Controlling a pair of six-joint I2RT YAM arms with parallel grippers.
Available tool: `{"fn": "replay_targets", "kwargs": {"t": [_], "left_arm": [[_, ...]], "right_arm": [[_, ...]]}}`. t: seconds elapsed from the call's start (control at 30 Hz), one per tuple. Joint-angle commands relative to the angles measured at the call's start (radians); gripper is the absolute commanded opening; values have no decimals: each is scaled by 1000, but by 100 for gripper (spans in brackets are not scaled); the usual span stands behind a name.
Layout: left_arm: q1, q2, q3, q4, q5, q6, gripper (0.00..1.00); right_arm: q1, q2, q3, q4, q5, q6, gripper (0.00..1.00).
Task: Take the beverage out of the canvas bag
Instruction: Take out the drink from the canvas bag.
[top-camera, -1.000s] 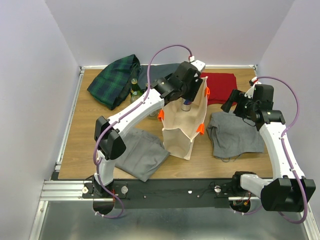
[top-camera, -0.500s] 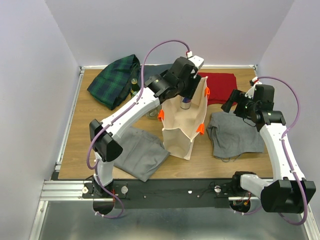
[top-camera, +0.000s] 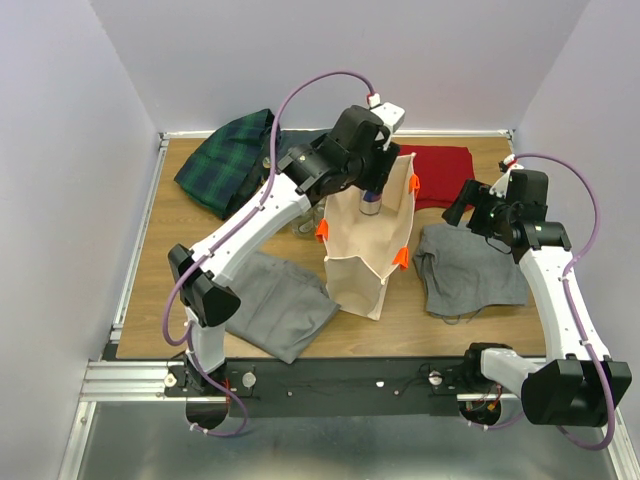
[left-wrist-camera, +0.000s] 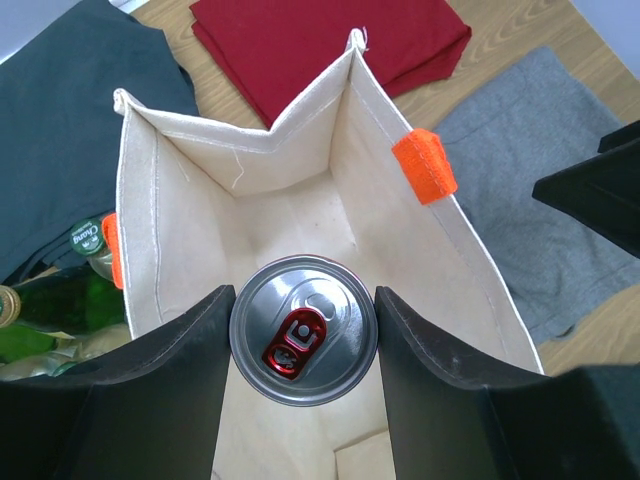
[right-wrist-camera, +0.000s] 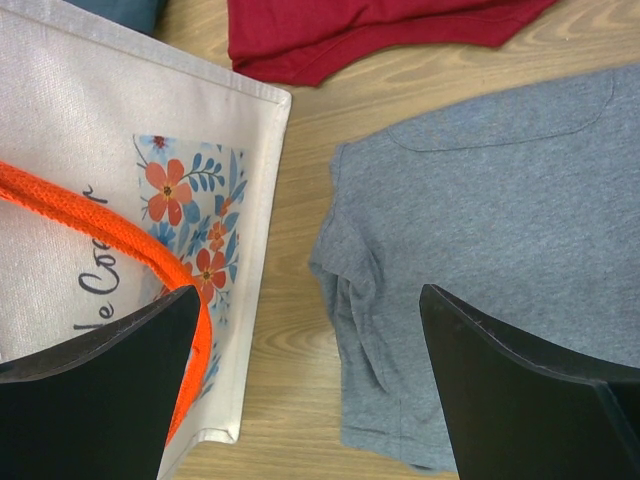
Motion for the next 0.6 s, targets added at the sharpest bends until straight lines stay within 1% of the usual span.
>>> {"fn": "replay_targets", "kwargs": {"t": [0.0,0.37,0.57], "left_arm": [[2,-80,68,15,16,15,0],[4,-133,68,0,-25,22,0],[4,-185,44,39,-45,15,0]], "right_arm": [[-7,-17,-12,9,9,-7,100],[-7,-16,-14,13,3,-6,100],[-7,-7,-9,9,8,-6,100]]}}
